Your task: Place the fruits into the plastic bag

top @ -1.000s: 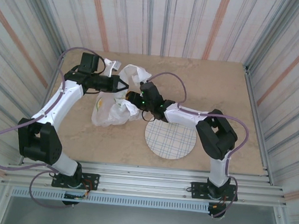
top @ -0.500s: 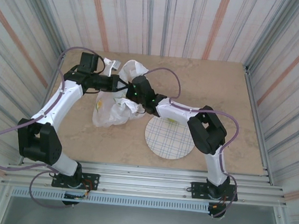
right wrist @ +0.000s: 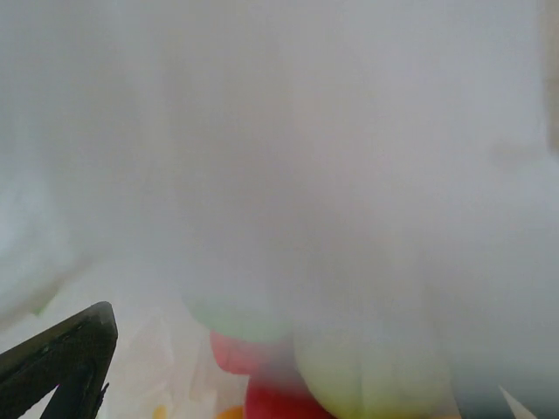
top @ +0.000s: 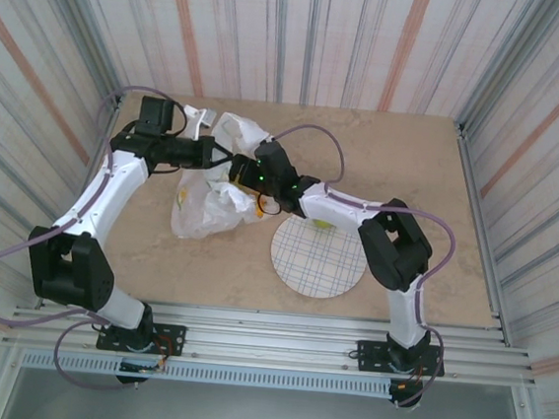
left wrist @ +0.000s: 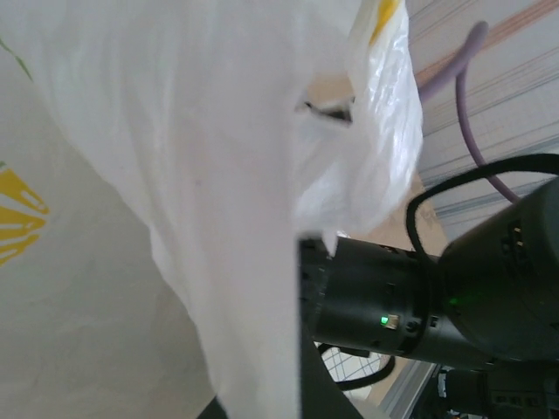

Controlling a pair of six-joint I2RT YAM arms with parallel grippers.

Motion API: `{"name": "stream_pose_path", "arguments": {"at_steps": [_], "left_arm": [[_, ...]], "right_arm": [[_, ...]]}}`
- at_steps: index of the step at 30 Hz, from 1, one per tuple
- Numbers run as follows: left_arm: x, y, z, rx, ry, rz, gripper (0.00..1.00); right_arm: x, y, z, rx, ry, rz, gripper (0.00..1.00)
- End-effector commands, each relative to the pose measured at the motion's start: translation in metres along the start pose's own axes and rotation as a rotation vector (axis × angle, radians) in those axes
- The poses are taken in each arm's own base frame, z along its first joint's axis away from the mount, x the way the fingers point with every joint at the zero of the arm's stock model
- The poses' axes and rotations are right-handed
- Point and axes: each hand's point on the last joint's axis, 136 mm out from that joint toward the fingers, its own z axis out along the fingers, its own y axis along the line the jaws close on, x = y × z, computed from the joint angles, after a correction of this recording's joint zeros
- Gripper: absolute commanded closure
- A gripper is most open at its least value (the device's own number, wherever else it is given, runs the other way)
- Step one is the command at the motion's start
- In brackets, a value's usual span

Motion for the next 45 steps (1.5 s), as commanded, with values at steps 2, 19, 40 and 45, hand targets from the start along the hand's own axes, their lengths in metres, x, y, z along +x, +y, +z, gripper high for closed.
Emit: {"name": "stream_pose_path", "arguments": {"at_steps": [2, 19, 40, 45], "left_arm": [[-0.002, -0.006, -0.012, 0.007, -0.028, 0.008, 1.00], [0.000, -0.006, -0.007, 0.038, -0.010, -0.011, 1.00], [-0.002, -0.006, -0.009, 0.029, -0.013, -0.004, 1.00], [-0.010, -0.008, -0.019, -0.001, -0.022, 0.014, 1.00]], "right_arm": [[-0.010, -0.001, -0.036, 0.022, -0.005, -0.084, 0.02], [0.010, -0.060, -0.100, 0.214, 0.052, -0.192, 0.11], [0.027, -0.047, -0.091, 0.149, 0.131, -0.136, 0.92], [0.004, 0.004, -0.118, 0.047, 0.066, -0.171, 0.96]]}}
